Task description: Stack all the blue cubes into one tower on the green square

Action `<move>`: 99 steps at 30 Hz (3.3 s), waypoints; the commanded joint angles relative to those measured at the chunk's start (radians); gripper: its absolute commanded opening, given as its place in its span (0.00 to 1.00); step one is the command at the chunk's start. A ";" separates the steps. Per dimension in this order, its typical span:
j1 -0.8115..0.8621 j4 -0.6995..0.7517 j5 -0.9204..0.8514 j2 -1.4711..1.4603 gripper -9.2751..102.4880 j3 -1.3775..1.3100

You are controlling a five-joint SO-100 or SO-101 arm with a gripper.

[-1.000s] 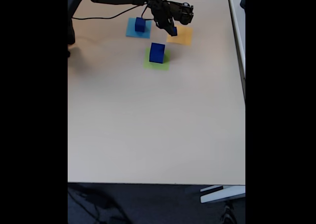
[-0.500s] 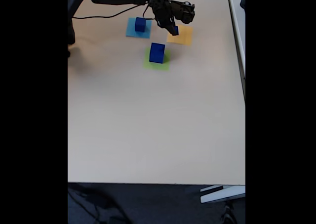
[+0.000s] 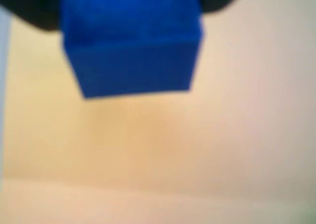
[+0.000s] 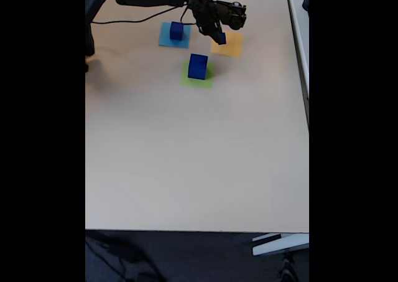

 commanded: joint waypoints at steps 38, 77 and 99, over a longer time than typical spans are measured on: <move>-0.008 -0.005 0.025 -0.075 0.24 -0.135; 0.192 0.034 -0.273 0.420 0.25 0.288; 0.232 0.098 -0.341 0.483 0.25 0.414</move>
